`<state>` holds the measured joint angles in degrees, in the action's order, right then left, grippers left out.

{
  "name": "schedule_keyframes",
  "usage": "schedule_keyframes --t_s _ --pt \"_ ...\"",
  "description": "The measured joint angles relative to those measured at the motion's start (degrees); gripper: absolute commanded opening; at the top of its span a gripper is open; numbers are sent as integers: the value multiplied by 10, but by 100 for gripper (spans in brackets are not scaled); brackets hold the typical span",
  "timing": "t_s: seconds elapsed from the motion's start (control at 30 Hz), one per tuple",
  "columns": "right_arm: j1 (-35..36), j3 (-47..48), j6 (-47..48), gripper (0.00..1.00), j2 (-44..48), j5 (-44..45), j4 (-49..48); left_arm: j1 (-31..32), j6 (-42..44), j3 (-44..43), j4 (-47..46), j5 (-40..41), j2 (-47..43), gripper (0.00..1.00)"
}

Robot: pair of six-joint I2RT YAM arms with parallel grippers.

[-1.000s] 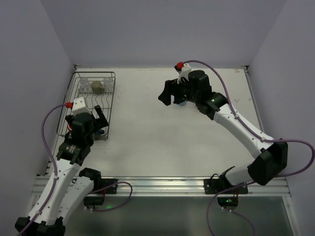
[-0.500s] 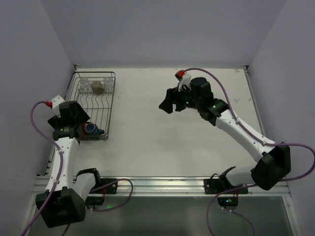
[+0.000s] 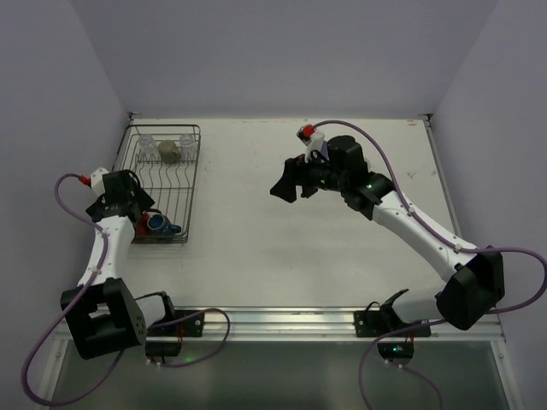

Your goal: Unload the cups from the dish rack

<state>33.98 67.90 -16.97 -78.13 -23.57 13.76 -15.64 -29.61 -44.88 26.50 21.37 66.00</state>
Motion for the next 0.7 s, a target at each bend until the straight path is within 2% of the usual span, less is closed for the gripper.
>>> schedule_keyframes --t_s 0.4,0.5,0.53,0.6,0.7 --pt "24 7 7 77 -24 -2 4 -1 -15 2 -27 -12 48 100" --pt "24 7 7 77 -25 -2 4 -1 -15 2 -34 -12 59 83" --pt "24 7 7 77 -25 -2 4 -1 -15 2 -38 -13 62 69" --pt "24 7 7 77 -25 -2 4 -1 -15 2 -46 -15 61 51" --pt "24 7 7 77 -25 -3 4 -2 -13 11 -49 -20 46 35"
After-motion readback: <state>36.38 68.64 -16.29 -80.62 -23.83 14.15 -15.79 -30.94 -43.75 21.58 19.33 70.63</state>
